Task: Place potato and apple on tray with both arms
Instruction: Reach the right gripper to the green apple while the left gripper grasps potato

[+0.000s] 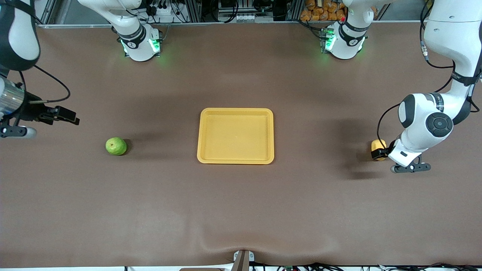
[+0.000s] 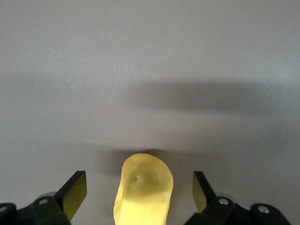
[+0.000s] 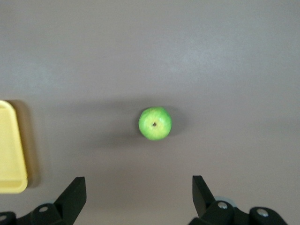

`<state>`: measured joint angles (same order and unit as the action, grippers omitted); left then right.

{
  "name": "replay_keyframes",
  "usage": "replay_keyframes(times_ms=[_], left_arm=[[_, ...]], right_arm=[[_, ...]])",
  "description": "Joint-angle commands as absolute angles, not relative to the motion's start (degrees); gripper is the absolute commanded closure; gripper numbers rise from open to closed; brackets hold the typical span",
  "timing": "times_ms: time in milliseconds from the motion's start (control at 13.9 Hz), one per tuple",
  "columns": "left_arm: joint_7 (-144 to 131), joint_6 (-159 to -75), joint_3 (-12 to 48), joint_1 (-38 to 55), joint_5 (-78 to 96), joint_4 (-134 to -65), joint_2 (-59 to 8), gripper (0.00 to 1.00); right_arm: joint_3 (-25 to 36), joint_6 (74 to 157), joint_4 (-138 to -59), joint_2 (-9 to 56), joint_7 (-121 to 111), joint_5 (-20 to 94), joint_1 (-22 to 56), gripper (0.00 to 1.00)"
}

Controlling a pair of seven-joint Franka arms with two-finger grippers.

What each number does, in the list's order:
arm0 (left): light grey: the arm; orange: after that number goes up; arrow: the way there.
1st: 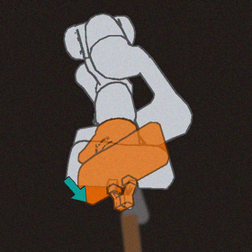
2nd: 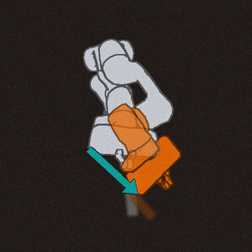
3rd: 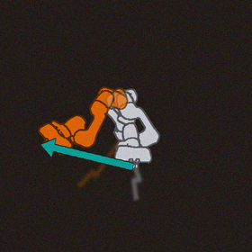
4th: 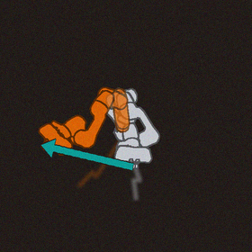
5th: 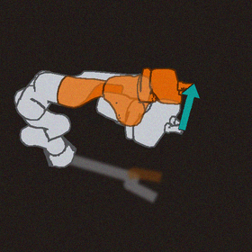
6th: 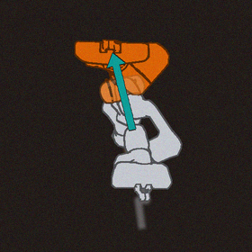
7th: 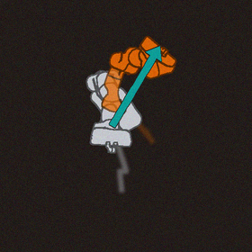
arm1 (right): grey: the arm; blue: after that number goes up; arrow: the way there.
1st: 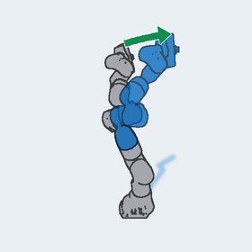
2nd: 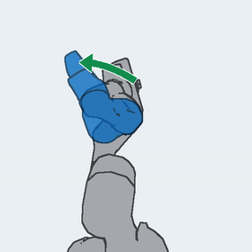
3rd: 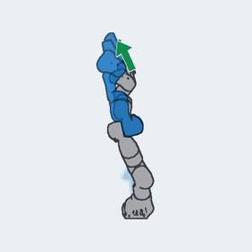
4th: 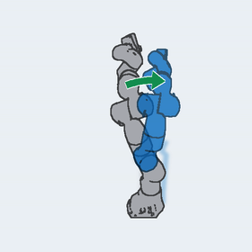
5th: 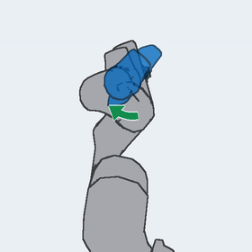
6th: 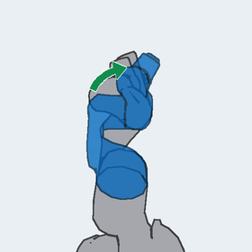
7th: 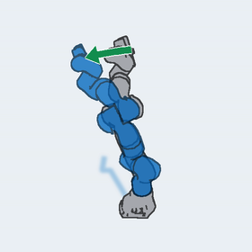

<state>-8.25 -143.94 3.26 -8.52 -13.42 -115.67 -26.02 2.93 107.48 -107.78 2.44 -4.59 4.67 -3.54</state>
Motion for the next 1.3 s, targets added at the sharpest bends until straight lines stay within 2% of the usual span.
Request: replay_keyframes(times_ms=[0,288,432,648,864,1152,1223], left_arm=[[-7.8,-144.1,3.5,-9.1,-14.7,-116.2,-26.1,0.0],[-7.8,-144.2,3.7,-9.0,-14.7,-116.5,-27.4,0.0],[-7.7,-144.2,3.7,-9.0,-14.7,-117.2,-27.2,0.0],[-7.7,-144.1,3.7,-9.0,-14.7,-118.7,-26.4,0.09],[-5.9,-144.0,3.6,-9.0,-14.7,-119.4,-25.9,0.34],[-4.2,-143.4,3.9,-9.1,-14.7,-120.0,-25.1,0.89],[-4.2,-143.4,4.0,-9.1,-14.7,-120.0,-25.0,0.99]], right_arm=[[2.3,117.9,-116.1,1.8,-5.4,5.4,-4.6,0.0],[2.3,133.3,-124.5,4.6,-8.9,5.4,-4.1,0.0],[2.2,139.9,-126.4,8.1,-9.5,5.4,-4.1,0.0],[2.1,146.1,-127.1,13.3,-9.5,5.5,-4.0,0.0],[2.1,148.2,-127.6,16.7,-9.4,5.7,-4.0,0.0],[2.0,150.0,-129.1,18.1,-9.0,7.5,-4.0,0.0],[1.9,150.0,-129.2,18.5,-9.0,8.6,-3.8,0.0]])
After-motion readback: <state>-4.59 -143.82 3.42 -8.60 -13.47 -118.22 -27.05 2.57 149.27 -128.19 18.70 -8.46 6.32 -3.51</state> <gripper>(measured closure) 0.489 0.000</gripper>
